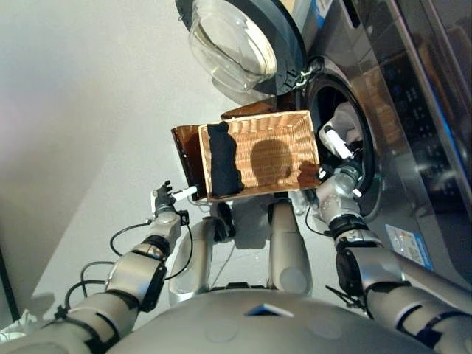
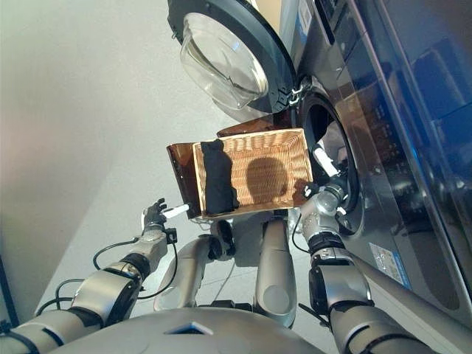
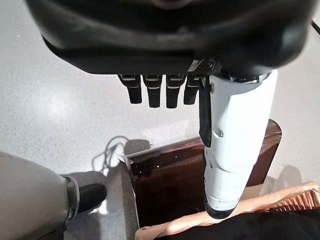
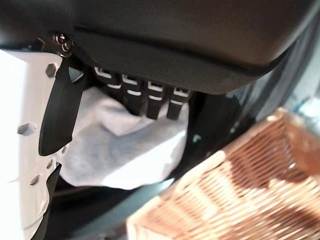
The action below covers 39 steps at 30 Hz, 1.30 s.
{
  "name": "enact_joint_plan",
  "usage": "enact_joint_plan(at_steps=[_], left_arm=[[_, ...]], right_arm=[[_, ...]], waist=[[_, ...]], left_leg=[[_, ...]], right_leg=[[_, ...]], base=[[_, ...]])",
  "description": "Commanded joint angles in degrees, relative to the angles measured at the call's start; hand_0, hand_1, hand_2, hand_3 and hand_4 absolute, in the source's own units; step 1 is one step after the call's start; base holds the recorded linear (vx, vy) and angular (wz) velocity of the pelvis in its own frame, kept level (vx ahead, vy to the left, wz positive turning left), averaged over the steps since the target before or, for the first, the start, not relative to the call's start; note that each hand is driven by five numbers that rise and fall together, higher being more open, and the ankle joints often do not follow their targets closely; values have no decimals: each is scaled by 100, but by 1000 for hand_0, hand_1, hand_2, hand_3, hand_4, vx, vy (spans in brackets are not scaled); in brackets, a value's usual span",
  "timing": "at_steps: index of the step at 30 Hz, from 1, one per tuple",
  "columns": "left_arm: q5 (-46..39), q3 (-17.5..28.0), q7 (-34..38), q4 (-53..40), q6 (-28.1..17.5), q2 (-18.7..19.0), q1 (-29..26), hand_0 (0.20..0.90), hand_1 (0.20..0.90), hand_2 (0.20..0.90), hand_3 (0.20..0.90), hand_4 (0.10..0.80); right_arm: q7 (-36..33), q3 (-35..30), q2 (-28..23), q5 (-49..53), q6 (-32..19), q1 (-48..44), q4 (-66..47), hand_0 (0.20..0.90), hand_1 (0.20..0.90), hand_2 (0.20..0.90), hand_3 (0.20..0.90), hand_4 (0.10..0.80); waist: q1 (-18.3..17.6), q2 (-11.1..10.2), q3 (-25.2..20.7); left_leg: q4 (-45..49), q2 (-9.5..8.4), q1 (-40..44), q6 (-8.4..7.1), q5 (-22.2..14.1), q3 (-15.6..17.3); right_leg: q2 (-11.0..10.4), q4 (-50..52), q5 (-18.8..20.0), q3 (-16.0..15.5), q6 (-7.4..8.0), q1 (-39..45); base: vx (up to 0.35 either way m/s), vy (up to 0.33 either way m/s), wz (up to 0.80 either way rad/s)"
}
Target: Pick up the clothes and place them into the washing machine
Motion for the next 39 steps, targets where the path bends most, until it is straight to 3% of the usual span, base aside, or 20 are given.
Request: enact_joint_plan(at_steps=[1, 2, 3, 4, 5, 6, 7, 8, 19, 31, 39], left_arm=[[256, 260, -365, -550, -690, 665, 1575, 900, 900, 900, 900, 800], [447, 119, -216, -629, -480, 475, 1355, 900, 900, 900, 900, 800], [524, 197, -421, -694, -712, 714, 2048, 900, 900, 900, 900, 800], [640, 33, -299, -862, -534, 532, 1751, 900, 900, 900, 900, 800], [624, 152, -595, -879, -560, 730, 2379, 900, 900, 900, 900, 800], [833, 84, -886, -902, -776, 885, 2458, 900, 900, 900, 900, 800], [620, 252, -815, -818, -555, 930, 2474, 900, 900, 900, 900, 800], [618, 187, -989, -928, -692, 1064, 2613, 900, 900, 900, 900, 800], [676, 315, -873, -265, -664, 1064, 2154, 900, 900, 900, 900, 800], [928, 415, -1050, -407, -690, 1120, 2440, 900, 900, 900, 900, 800], [978, 367, -1017, -328, -636, 1077, 2322, 900, 900, 900, 900, 800]], right_arm=[[5, 45, -420, -737, -501, 482, -1099, 900, 900, 900, 900, 800], [-82, 102, -456, -881, -535, 517, -1158, 900, 900, 900, 900, 800], [4, 35, -455, -804, -560, 578, -1038, 900, 900, 900, 900, 800], [-37, 116, -452, -910, -605, 609, -1110, 900, 900, 900, 900, 800], [105, 80, -525, -815, -561, 614, -937, 900, 900, 900, 900, 800], [118, -7, -624, -851, -618, 575, -660, 900, 900, 900, 900, 800], [150, 42, -659, -867, -601, 588, -742, 900, 900, 900, 900, 800], [241, 105, -680, -848, -577, 634, -712, 900, 900, 900, 900, 800], [428, 425, -710, -1162, -548, 460, -339, 900, 900, 900, 900, 800], [637, 1217, -1051, -2434, -258, 469, -561, 900, 900, 900, 900, 800], [704, 1578, -607, -2391, -208, 272, -428, 900, 900, 900, 900, 800]], waist=[[216, -101, -68], [193, -103, -43], [328, -73, -8], [295, -92, 6], [403, -52, 18], [537, -20, 5], [543, -31, 22], [550, -25, 12], [544, -37, 115], [725, -140, -59], [843, -182, -60]], left_leg=[[-844, -99, -253, -319, 999, -270], [-876, -125, -208, -328, 1020, -313], [-950, -143, -131, -325, 1068, -365], [-1001, -156, -76, -331, 1084, -373], [-1081, -171, 17, -323, 1118, -397], [-1180, -200, 87, -345, 1183, -468], [-1250, -206, 159, -348, 1198, -481], [-1332, -214, 233, -353, 1221, -494], [-1401, -232, 315, -364, 1269, -495], [-1579, -200, 523, -403, 1344, -635], [-1657, -238, 646, -416, 1388, -744]], right_leg=[[-65, -646, 166, -423, -375, 451], [-54, -727, 175, -448, -364, 558], [-109, -804, 184, -552, -343, 663], [-84, -920, 214, -550, -329, 768], [-113, -1059, 252, -625, -302, 910], [-144, -1224, 279, -677, -277, 1049], [-134, -1349, 310, -677, -258, 1148], [-143, -1451, 340, -703, -235, 1221], [-132, -1481, 402, -768, -261, 1251], [-157, -1792, 473, -944, -205, 1592], [-212, -1906, 509, -1110, -182, 1792]], base=[[2, -71, 4], [10, -62, 8], [17, -51, 30], [26, -41, 31], [46, -44, 36], [45, -39, 26], [48, -26, 24], [34, -17, 17], [-9, 1, 3], [21, -9, 1], [15, 1, 8]])
